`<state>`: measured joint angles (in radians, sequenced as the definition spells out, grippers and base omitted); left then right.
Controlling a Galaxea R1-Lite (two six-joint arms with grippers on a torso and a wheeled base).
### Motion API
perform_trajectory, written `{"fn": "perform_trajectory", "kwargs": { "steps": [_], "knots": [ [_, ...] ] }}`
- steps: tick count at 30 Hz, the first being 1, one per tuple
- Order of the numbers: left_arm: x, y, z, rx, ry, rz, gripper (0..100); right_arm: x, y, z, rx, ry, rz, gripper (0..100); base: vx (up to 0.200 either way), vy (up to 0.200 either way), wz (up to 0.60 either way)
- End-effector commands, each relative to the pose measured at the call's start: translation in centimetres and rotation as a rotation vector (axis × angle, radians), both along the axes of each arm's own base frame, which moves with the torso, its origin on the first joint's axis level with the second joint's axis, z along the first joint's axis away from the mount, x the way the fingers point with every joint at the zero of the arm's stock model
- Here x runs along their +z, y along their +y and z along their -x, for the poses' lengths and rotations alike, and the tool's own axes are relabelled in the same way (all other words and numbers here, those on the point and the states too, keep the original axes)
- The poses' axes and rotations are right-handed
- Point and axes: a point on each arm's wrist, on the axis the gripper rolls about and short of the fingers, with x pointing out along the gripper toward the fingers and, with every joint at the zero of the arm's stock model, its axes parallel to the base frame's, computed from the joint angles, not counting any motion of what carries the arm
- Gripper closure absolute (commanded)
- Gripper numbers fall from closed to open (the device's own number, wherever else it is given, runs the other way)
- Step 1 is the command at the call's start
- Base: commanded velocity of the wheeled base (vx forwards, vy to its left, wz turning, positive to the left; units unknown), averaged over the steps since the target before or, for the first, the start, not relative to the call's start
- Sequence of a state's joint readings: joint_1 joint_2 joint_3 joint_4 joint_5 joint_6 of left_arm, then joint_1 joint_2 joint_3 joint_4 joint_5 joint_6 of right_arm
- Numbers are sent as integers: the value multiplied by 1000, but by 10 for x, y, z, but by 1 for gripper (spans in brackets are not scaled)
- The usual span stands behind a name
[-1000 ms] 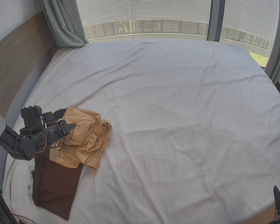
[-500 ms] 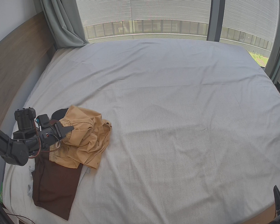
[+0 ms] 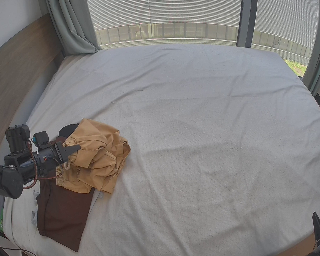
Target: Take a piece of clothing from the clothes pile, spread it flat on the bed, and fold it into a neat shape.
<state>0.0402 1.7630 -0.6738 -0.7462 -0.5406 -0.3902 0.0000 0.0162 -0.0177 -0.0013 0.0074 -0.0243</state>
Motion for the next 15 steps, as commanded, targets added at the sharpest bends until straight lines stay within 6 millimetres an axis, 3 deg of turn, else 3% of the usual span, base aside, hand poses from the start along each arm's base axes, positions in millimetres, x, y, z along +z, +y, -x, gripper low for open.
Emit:
{"fn": "perform_trajectory", "kwargs": {
  "steps": [1, 15],
  "knots": [
    [8, 0, 15, -26, -54, 11, 100, -5, 0, 0, 0, 0, 0, 0, 0, 0, 0],
    [8, -2, 38, -74, -62, 4, 100, -5, 0, 0, 0, 0, -1, 0, 0, 0, 0]
  ]
}}
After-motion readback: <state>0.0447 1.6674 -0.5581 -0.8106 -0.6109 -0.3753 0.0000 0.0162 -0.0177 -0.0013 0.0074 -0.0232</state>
